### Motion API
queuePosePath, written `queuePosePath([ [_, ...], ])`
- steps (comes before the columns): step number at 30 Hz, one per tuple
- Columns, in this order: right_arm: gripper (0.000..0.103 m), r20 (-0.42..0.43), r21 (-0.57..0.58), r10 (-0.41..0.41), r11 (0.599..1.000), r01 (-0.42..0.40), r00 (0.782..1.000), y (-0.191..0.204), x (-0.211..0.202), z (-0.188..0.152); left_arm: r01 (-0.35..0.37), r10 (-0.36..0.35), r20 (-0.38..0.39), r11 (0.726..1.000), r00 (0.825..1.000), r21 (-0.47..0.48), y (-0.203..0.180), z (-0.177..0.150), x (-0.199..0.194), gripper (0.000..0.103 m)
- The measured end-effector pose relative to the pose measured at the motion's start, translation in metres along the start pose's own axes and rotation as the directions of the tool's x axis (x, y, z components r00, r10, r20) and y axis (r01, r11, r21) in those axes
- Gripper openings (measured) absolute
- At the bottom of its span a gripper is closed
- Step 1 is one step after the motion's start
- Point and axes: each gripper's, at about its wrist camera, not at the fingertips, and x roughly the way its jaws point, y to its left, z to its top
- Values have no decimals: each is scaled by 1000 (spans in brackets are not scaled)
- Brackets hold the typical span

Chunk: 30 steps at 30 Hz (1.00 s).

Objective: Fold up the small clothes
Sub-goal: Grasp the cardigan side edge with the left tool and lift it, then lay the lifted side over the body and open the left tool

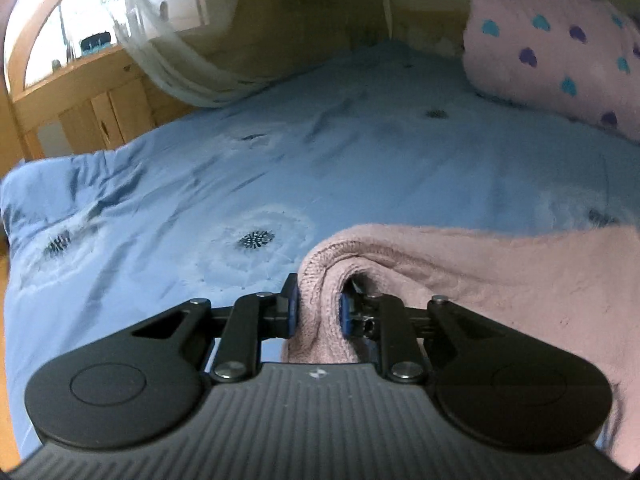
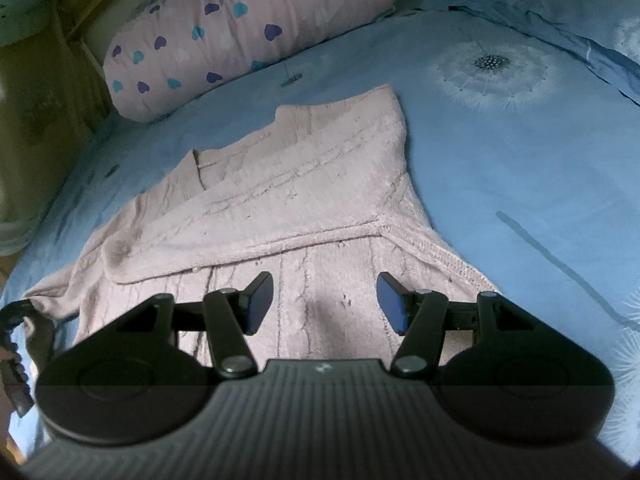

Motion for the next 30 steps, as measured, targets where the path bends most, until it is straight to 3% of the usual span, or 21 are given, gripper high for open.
queuePosePath([
  [6,60,3,7,5,1000,-5,1000,0,0,1,109,-105,57,992,993,-70,6,13,-36,23],
  [10,60,7,15,13,1000,-13,1000,-2,-1,2,208,-197,121,974,973,-87,-2,27,-69,23],
  [17,60,24,28,26,999,-27,999,-4,-7,5,417,-401,215,908,890,-31,-42,51,-135,23],
  [23,60,35,39,34,999,-35,999,-6,-11,6,551,-544,212,834,812,29,-96,56,-180,23],
  [26,60,41,46,35,998,-37,999,-7,-14,7,585,-591,193,806,783,91,-130,49,-195,23],
  [30,60,49,62,42,997,-45,998,-11,-17,9,618,-635,129,771,761,153,-176,31,-202,23],
])
